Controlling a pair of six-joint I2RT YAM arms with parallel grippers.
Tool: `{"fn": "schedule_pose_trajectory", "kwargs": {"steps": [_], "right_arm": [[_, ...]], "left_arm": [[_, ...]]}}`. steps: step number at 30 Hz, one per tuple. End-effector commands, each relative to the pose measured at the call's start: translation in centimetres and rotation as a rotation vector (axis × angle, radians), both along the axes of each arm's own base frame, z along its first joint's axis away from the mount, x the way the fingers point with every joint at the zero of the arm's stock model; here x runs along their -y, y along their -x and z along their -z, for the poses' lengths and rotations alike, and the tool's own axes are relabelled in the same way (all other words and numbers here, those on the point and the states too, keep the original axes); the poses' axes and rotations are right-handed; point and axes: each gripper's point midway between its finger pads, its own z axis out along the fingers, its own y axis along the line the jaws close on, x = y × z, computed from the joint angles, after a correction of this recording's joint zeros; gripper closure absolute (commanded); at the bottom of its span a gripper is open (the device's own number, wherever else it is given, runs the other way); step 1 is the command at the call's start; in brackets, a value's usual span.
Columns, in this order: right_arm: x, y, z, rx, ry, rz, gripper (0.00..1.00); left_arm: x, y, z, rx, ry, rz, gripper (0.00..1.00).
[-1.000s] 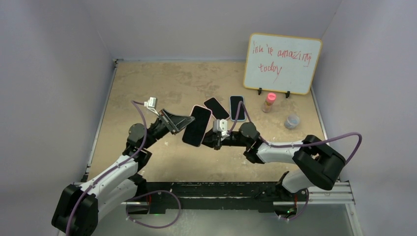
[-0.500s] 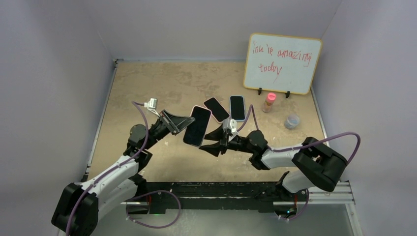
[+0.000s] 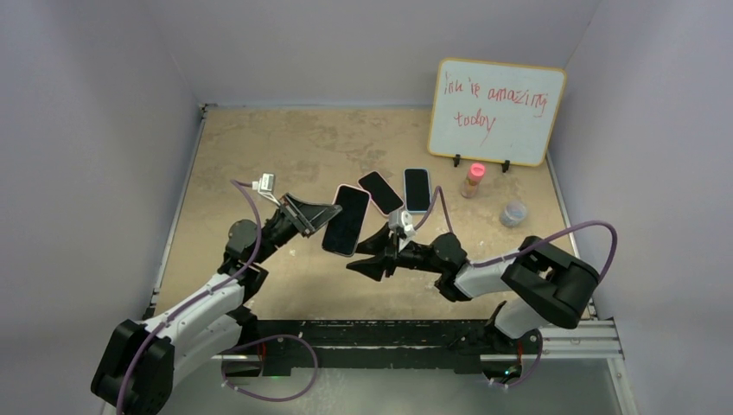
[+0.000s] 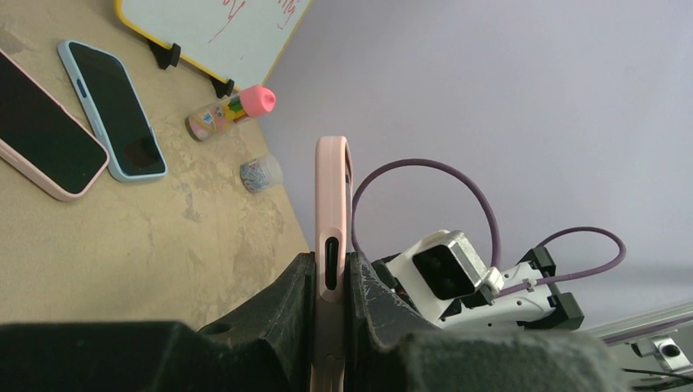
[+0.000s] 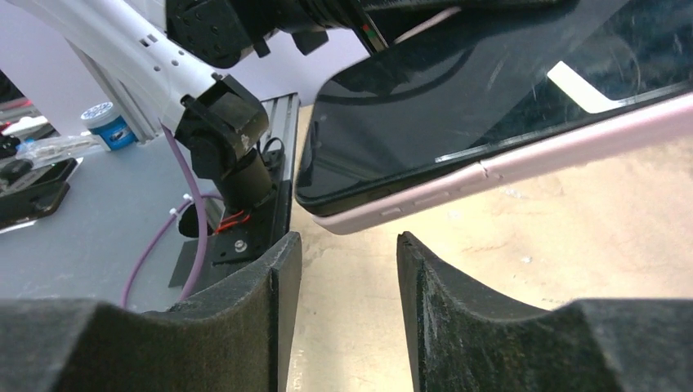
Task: Take the phone out of the phone case
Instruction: Remove the phone case from the phone.
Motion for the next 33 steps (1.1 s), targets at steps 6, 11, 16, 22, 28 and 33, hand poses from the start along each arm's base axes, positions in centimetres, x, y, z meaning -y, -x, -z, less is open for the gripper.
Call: {"fn": "schedule_pose_trajectory", "kwargs": {"steps": [6, 11, 16, 22, 28, 33], "right_arm": [[0.1, 0.4, -5.7, 0.040, -0.240, -0.020, 0.55], [0.5, 0.7, -6.9, 0.053, -0.271, -0.023, 0.53], [0.7, 0.8, -8.1, 0.074, -0.287, -0.021, 0.52], [0.8, 1.1, -8.9, 0.093, -0.300, -0.030, 0.53], [0.7, 1.0, -9.0, 0.105, -0.297, -0.028, 0.56], [0.6, 0.0, -8.2, 0.116, -0.271, 0.007, 0.65]], "left_arm": [[-0.5, 1.3, -3.1, 0.104, 0.080, 0.009, 1.00], [-0.6, 1.4, -2.6, 0.093, 0.074, 0.007, 1.00], [-0.6, 1.4, -2.4, 0.092, 0.072, 0.006, 1.00], [-0.6, 1.4, -2.6, 0.094, 0.076, 0.007, 1.00], [-0.6, 1.6, -2.9, 0.095, 0.090, 0.017, 1.00], [-0.4, 2.2, -3.7, 0.091, 0.124, 0.050, 1.00]]}}
